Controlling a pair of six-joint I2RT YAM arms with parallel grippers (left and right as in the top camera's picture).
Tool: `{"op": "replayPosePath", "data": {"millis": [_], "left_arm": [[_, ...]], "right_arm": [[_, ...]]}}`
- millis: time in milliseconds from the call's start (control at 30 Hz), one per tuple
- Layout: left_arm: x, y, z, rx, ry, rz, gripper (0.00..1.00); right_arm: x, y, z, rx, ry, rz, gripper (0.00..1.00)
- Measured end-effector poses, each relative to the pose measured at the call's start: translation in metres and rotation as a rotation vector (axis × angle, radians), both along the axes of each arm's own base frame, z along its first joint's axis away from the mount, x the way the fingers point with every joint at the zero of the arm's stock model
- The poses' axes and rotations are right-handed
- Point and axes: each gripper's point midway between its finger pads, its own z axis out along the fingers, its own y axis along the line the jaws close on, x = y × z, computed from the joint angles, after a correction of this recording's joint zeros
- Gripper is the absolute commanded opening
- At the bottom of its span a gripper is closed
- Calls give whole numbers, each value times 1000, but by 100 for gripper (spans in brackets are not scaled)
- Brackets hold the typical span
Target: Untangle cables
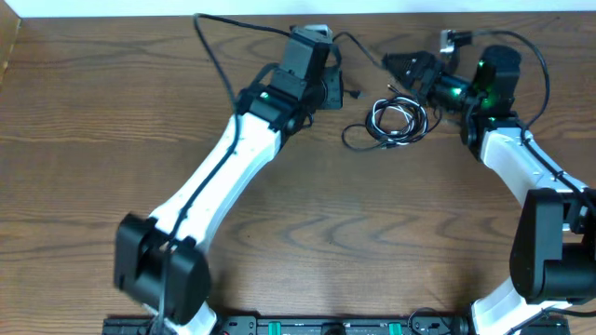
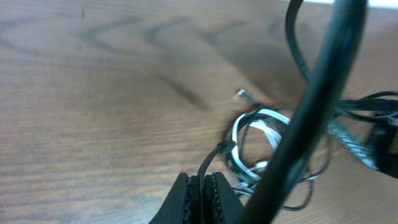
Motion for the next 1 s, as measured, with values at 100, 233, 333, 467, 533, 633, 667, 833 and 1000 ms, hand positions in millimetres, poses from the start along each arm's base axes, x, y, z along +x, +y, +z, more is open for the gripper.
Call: {"op": "replayPosePath", "data": {"millis": [100, 233, 333, 467, 533, 633, 667, 833, 1000], "left_arm": [[5, -2, -29, 37, 43, -3, 7], [12, -6, -48, 52, 53, -11, 7], [18, -9, -48, 42, 31, -11, 7], [20, -9, -46, 40, 21, -9, 8], [19, -8, -49, 50, 31, -8, 7], [17, -3, -56, 75, 52, -1, 7], [17, 0, -58, 83, 56, 6, 7], [20, 23, -65, 129, 83, 52, 7], [21, 56, -74, 166, 136, 113, 20]], "right_arm": [[-5, 0, -12, -50, 4, 22, 99], [-13, 8, -4, -71, -108, 116, 94], [-20, 13, 1, -59, -144, 169, 99], [-25, 11, -16, -75, -52, 161, 99], [-27, 5, -33, -118, 13, 129, 99], [-29, -4, -54, -201, 66, 88, 99], [-28, -6, -57, -219, 68, 77, 99], [-28, -8, -61, -245, 75, 72, 99], [-40, -11, -65, -283, 197, 91, 99]]}}
